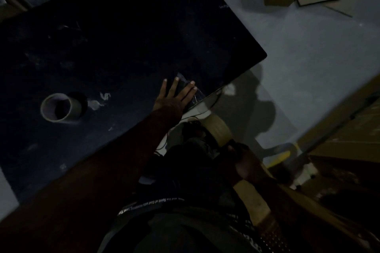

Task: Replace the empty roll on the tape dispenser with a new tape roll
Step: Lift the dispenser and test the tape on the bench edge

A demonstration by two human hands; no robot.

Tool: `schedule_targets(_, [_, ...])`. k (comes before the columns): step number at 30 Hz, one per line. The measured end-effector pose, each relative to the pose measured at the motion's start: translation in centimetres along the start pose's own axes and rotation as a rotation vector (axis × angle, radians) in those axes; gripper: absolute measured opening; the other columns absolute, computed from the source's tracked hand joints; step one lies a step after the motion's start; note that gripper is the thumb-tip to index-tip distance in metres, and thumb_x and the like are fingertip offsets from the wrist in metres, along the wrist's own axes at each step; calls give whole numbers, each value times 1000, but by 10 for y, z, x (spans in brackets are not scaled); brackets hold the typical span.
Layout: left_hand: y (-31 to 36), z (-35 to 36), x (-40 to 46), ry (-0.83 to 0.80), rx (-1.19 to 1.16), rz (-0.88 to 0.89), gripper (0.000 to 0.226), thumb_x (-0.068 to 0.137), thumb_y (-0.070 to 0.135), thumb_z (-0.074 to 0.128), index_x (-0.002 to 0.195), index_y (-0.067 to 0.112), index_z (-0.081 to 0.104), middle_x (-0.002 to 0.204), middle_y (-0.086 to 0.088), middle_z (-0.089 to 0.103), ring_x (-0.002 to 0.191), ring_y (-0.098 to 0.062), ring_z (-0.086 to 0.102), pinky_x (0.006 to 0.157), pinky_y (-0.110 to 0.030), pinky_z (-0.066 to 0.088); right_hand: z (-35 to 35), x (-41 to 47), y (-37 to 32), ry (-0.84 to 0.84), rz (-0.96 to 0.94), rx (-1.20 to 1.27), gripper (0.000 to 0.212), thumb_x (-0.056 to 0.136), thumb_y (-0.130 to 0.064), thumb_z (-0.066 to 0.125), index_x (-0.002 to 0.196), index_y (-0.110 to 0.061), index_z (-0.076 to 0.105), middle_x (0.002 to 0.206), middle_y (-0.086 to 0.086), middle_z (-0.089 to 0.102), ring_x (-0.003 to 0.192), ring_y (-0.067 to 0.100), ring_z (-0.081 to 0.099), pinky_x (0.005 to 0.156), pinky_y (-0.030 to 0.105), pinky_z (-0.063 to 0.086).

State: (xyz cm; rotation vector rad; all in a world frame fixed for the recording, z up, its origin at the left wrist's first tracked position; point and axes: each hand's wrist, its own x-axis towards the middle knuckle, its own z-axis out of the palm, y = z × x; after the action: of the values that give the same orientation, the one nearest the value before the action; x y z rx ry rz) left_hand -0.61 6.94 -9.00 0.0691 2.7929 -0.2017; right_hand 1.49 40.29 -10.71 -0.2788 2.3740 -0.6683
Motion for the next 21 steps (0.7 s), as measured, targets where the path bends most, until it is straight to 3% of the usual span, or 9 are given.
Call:
schedule_targets(2, [-2, -3, 1, -38, -13, 21, 85, 104, 29, 40, 160, 28, -24, 169, 6, -30, 158, -42, -15, 123, -69, -2, 4, -1, 6, 10, 10, 50, 34, 109, -27, 48, 111, -4, 72, 111, 19, 72, 104, 32, 68, 98, 33, 48])
schedule_targets(4, [-6, -16, 3, -94, -115, 45, 83, 104, 38, 44, 163, 31, -15, 172, 10, -20, 158, -41, -12, 124, -67, 3, -7, -1, 7, -11, 128, 87, 42, 109, -39, 47, 126, -9, 69, 115, 14, 72, 109, 32, 69, 103, 42, 50])
schedule_targets(7, [-16, -40, 6, -129, -528, 48, 78, 98, 33, 51, 165, 33, 11, 174, 11, 4, 160, -34, 4, 124, -59, 21, -36, -3, -6, 56, 218, 250, 73, 96, -75, 32, 84, -10, 62, 71, 3, 56, 68, 19, 57, 75, 41, 44])
schedule_targets(10, [-27, -55, 5, 159, -957, -121, 73, 88, 17, 63, 157, 27, 41, 167, 3, 34, 150, -22, 42, 121, -42, 40, -69, -9, -35, 111, 201, 400, 73, 95, -72, 38, 66, -6, 50, 60, 18, 53, 59, 27, 56, 62, 37, 42])
schedule_targets(12, [-35, -64, 1, 298, -1023, -293, 63, 86, 17, 61, 148, 26, 55, 158, 1, 49, 140, -19, 54, 116, -36, 46, -83, -8, -49, 116, 157, 479, 74, 103, -59, 42, 76, 6, 65, 63, 23, 60, 60, 26, 59, 60, 34, 42])
schedule_targets(13, [-39, -70, -3, 331, -1029, -353, 58, 86, 20, 59, 143, 26, 60, 154, 1, 54, 138, -19, 57, 115, -33, 47, -89, -5, -59, 117, 126, 497, 69, 106, -54, 44, 86, 6, 72, 63, 16, 64, 61, 23, 62, 61, 32, 43])
schedule_targets(15, [-48, -80, -14, 342, -1061, -432, 46, 88, 24, 62, 133, 27, 67, 144, 0, 64, 131, -18, 62, 109, -24, 47, -99, 1, -84, 107, 80, 535, 53, 105, -51, 50, 95, -10, 82, 66, -2, 71, 64, 12, 65, 66, 30, 47])
schedule_targets(18, [-63, -87, -31, 286, -1078, -516, 39, 83, 38, 57, 119, 33, 71, 110, 5, 78, 105, -17, 74, 84, -19, 50, -111, 16, -123, 68, 47, 528, 63, 92, -68, 58, 86, -10, 81, 71, 9, 75, 71, 22, 68, 74, 37, 48])
schedule_targets(21, [-79, -87, -44, 317, -1058, -591, 32, 93, 24, 58, 119, 31, 75, 114, 3, 78, 108, -18, 73, 88, -20, 51, -121, 33, -161, -8, -57, 441, 50, 98, -56, 61, 86, -12, 81, 74, 9, 79, 64, 14, 68, 66, 30, 46])
